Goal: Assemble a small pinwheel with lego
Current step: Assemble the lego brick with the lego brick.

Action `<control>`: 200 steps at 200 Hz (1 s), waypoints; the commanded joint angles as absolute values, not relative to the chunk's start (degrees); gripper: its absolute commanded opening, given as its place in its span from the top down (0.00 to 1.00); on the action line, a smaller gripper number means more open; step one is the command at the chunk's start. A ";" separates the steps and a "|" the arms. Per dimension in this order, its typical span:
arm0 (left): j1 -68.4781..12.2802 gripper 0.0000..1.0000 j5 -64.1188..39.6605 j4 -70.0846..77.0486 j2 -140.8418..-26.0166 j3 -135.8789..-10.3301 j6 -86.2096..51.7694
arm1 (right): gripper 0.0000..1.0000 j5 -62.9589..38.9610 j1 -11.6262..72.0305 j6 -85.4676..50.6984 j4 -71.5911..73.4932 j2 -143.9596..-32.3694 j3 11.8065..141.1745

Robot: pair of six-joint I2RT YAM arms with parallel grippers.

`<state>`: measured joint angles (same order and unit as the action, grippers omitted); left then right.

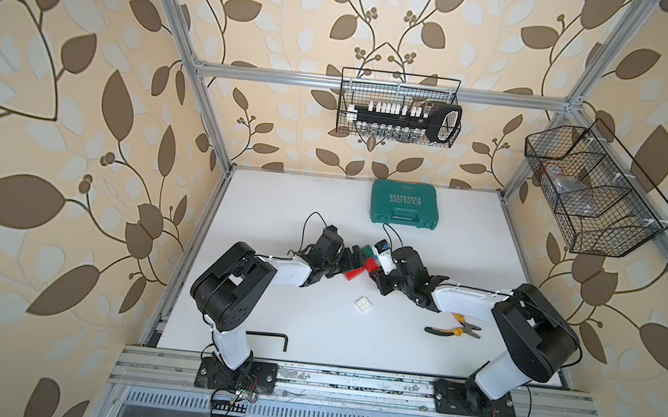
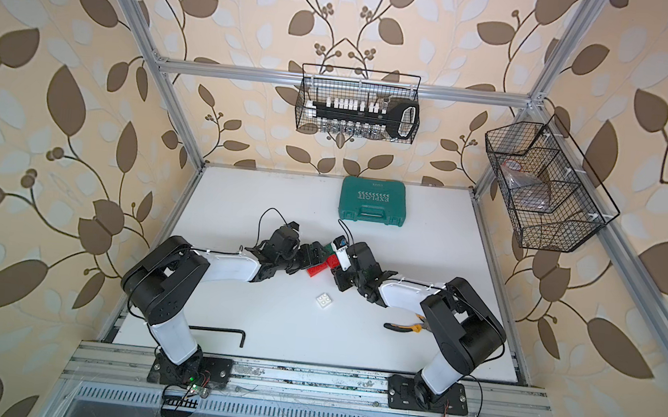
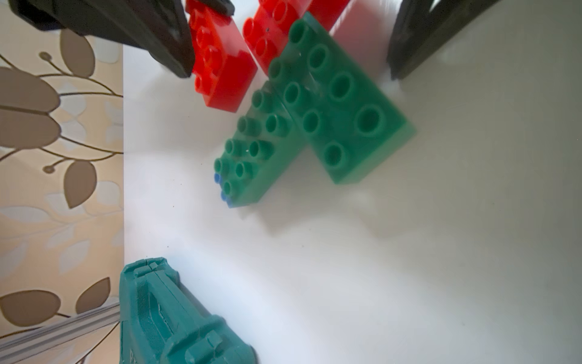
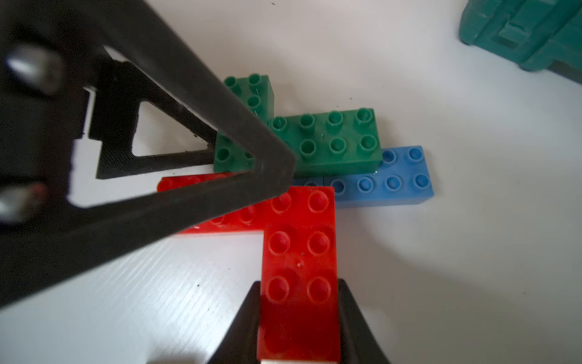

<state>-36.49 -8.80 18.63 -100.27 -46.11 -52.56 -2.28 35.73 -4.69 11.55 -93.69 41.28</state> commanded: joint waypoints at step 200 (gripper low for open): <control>-37.00 0.05 -7.88 10.11 -101.29 -45.09 -49.42 | 0.86 -4.35 36.52 -5.72 10.11 -98.88 47.92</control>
<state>-36.49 -9.04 18.48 -100.82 -46.39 -50.41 -3.01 36.32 -5.87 9.30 -96.71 46.24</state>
